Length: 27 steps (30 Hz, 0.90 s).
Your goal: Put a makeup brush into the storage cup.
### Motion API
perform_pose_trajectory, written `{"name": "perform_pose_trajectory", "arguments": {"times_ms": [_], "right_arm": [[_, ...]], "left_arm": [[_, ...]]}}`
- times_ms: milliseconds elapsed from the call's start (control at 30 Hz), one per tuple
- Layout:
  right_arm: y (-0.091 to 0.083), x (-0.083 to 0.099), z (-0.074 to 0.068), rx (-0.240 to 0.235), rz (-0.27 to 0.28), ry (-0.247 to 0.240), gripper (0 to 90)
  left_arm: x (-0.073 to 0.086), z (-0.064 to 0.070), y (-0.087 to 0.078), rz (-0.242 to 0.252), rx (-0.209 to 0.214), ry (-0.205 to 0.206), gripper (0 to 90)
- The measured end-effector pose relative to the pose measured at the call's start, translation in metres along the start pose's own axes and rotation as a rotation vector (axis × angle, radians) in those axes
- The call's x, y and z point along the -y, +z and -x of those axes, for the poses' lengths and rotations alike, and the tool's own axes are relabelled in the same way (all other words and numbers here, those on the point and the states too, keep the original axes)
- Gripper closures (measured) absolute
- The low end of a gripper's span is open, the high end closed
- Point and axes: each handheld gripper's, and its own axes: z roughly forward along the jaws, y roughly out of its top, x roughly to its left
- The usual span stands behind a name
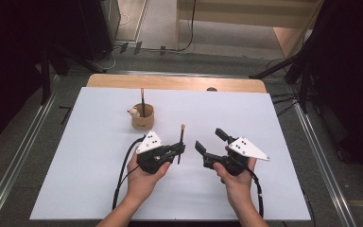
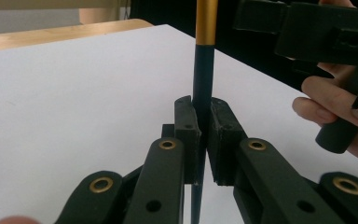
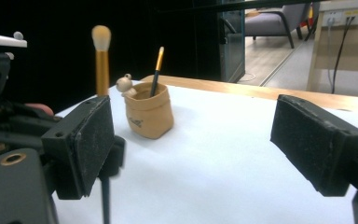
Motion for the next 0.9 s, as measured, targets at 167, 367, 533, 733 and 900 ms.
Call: {"name": "perform_pose_trajectory", "arguments": {"times_ms": [167, 367, 533, 733, 900], "right_arm": [[-0.01, 0.003, 0.013, 0.03, -0.013, -0.004, 13.4], [-0.021, 0.008, 0.03, 0.088, -0.03, 0.003, 13.4], [-0.031, 0.012, 0.042, 0.127, -0.033, -0.018, 13.1], [-0.044, 0.017, 0.053, 0.16, -0.037, -0.033, 12.9], [-0.054, 0.023, 0.062, 0.166, -0.032, -0.03, 11.8]], "left_arm": [[-0.003, -0.008, -0.006, 0.015, -0.02, -0.009, 84.6], [-0.007, -0.018, -0.012, 0.035, -0.046, -0.018, 84.6], [-0.008, -0.025, -0.016, 0.042, -0.062, -0.019, 84.6], [-0.009, -0.03, -0.016, 0.045, -0.086, -0.012, 84.6], [-0.01, -0.034, -0.016, 0.041, -0.099, -0.008, 84.6]]}}
